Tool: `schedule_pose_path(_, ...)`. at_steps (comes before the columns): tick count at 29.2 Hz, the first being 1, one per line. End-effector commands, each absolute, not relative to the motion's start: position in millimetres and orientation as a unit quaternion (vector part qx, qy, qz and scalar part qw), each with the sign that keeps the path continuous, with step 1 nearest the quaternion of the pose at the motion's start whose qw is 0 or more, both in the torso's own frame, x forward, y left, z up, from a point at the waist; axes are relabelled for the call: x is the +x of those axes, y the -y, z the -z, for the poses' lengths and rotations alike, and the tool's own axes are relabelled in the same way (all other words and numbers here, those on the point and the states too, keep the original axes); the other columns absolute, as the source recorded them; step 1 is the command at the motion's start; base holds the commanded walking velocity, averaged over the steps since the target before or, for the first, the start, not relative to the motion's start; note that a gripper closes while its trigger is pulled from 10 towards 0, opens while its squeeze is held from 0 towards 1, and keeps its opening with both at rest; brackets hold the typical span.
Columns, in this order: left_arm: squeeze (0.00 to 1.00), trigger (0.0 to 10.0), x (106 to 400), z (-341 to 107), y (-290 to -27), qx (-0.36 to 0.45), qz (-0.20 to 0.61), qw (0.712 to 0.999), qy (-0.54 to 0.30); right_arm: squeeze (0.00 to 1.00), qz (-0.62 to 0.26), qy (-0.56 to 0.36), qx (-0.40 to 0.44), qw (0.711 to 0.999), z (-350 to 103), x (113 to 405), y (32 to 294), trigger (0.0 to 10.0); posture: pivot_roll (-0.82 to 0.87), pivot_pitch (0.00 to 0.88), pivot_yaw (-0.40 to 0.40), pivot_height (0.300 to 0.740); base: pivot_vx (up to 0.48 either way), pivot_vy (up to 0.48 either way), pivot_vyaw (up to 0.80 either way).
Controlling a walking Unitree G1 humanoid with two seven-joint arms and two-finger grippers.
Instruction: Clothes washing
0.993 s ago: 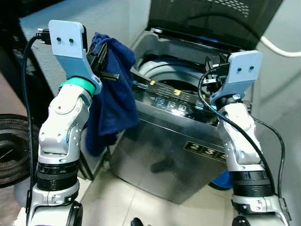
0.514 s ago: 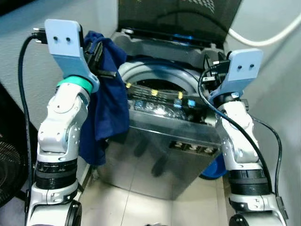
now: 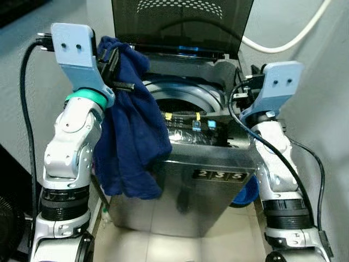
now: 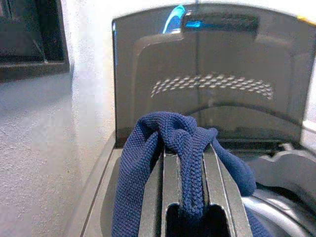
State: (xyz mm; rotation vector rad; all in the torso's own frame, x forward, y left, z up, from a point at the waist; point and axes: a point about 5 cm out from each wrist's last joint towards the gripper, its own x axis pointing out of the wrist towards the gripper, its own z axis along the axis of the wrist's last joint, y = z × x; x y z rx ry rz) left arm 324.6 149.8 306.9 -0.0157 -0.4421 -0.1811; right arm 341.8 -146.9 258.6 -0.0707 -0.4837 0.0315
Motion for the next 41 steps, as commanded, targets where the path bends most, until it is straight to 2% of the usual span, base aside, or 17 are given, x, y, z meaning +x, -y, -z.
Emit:
schedule_pose_path(1,0.0,10.0,322,-312,-151,0.0,0.087,0.969,0.232,0.0,-0.013,0.245,-0.035,0.969,-261,341,148,10.0,0.01,0.04,0.019,0.74,0.368,0.27,0.0)
schedule_pose_path(18,0.0,10.0,322,-309,-144,-0.001,0.11,0.969,0.222,0.0,-0.011,0.245,-0.036,0.969,-261,341,149,10.0,0.01,0.042,0.02,0.74,0.022,0.016,0.0)
schedule_pose_path(26,0.0,10.0,315,-318,-134,0.032,0.189,0.949,0.249,0.0,-0.017,0.264,-0.034,0.964,-271,341,146,10.0,0.01,0.038,0.019,0.74,0.0,0.0,0.0)
schedule_pose_path(29,0.0,10.0,305,-322,-125,0.046,0.29,0.923,0.247,0.0,-0.032,0.303,-0.049,0.951,-293,339,143,10.0,0.01,0.034,0.02,0.74,0.0,0.0,0.0)
schedule_pose_path(30,0.0,10.0,305,-322,-125,0.046,0.29,0.923,0.247,0.0,-0.032,0.303,-0.049,0.951,-293,339,143,10.0,0.01,0.034,0.02,0.74,0.0,0.0,0.0)
schedule_pose_path(31,0.0,10.0,301,-322,-122,0.041,0.332,0.912,0.238,0.0,-0.033,0.314,-0.051,0.948,-301,339,144,10.0,0.01,0.032,0.02,0.74,0.0,0.0,0.0)
schedule_pose_path(32,0.0,10.0,301,-322,-122,0.041,0.332,0.912,0.238,0.0,-0.033,0.314,-0.051,0.948,-301,339,144,10.0,0.01,0.032,0.02,0.74,0.0,0.0,0.0)
schedule_pose_path(34,0.0,10.0,289,-318,-117,0.034,0.411,0.886,0.212,0.0,-0.021,0.329,-0.049,0.943,-314,341,148,10.0,0.0,0.03,0.021,0.74,0.0,0.0,0.0)
schedule_pose_path(36,0.0,10.0,284,-314,-118,0.035,0.441,0.876,0.194,0.0,-0.003,0.332,-0.043,0.942,-319,343,154,10.0,0.0,0.03,0.022,0.74,0.0,0.0,0.0)
schedule_pose_path(40,0.0,10.0,279,-302,-124,0.06,0.461,0.873,0.147,0.0,0.032,0.332,-0.031,0.942,-328,348,167,10.0,0.01,0.032,0.024,0.74,0.0,0.0,0.0)
schedule_pose_path(41,0.0,10.0,281,-294,-130,0.075,0.453,0.88,0.123,0.0,0.044,0.333,-0.021,0.942,-331,350,173,10.0,0.01,0.034,0.023,0.74,0.0,0.0,0.0)
